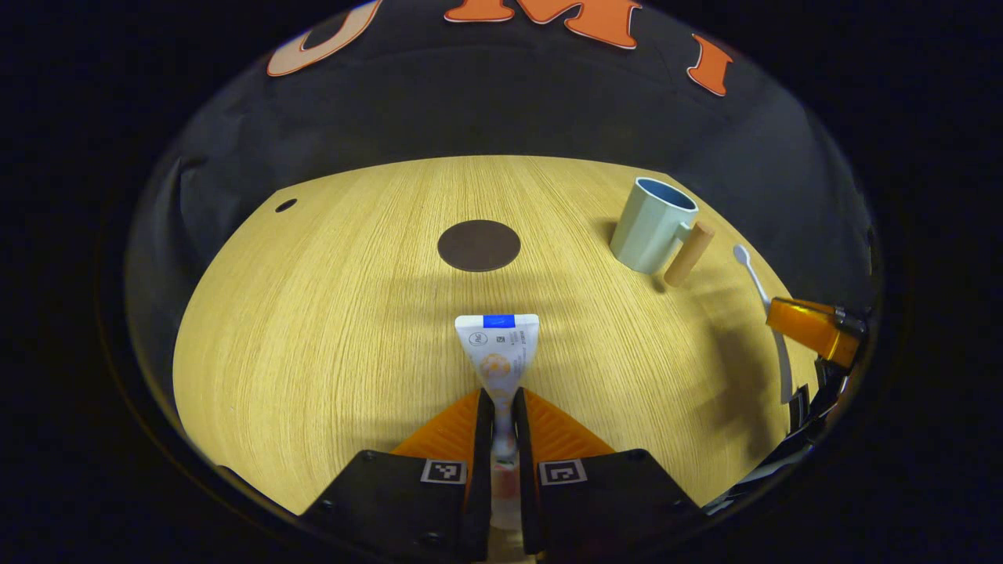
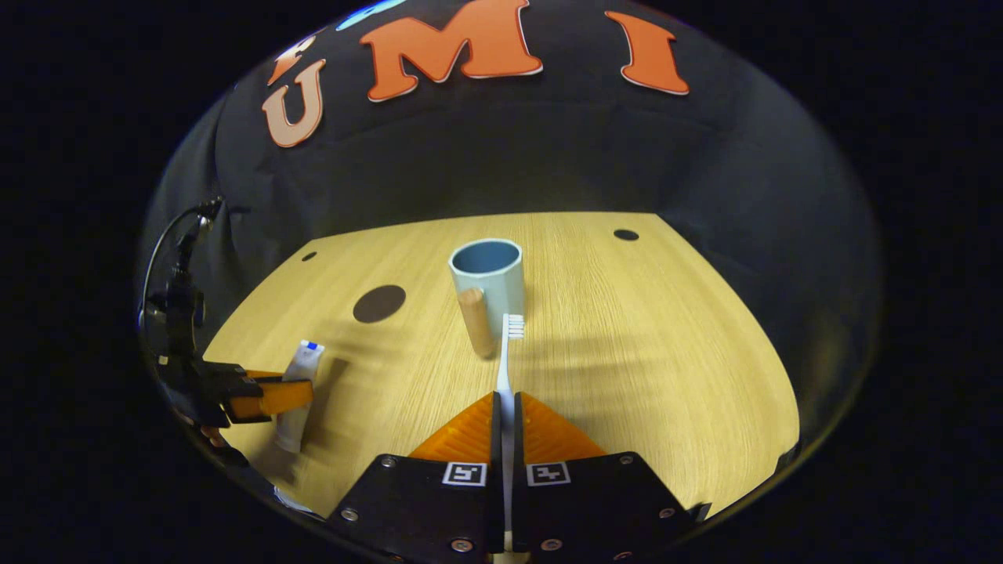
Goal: Put the toothbrush and toothpaste on the desktop into the cup, then pick up the cup and place it on the coaster on the desktop.
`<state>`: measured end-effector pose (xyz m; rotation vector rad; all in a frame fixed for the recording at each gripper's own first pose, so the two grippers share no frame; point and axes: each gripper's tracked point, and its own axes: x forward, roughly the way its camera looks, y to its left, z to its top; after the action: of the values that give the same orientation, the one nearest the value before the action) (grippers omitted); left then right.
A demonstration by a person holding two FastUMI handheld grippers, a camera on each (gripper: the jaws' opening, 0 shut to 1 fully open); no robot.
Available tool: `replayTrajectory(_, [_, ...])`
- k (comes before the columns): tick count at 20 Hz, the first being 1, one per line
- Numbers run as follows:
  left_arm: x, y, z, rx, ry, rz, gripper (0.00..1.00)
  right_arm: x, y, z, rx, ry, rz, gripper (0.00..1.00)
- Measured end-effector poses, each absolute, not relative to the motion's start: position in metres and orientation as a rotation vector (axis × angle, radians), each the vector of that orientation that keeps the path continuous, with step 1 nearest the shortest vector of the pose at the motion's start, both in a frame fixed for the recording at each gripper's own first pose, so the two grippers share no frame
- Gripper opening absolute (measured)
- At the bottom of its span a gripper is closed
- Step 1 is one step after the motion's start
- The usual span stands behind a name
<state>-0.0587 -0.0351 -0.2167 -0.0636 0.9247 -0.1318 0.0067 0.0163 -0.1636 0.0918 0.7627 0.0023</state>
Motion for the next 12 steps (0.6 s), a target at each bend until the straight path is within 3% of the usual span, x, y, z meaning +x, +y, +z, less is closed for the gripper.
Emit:
replayTrajectory(2, [-0.060,-0.032,-0.211,-0.084,0.907,-0.131,0.20,0.020,0.019,-0.148,0.082,0.713,0.016,0.04])
replayTrajectory(3, [-0.055,-0.034,-0.214,-0.096,0.903,-0.129,0.13,0.026,0.020,-0.139,0.081,0.688,0.021,0.04])
replayTrajectory(12, [-0.051,-0.029,-0.193,-0.125,0.828,-0.153,0.12,0.083,0.035,-0.098,0.145,0.492,0.075,0.05])
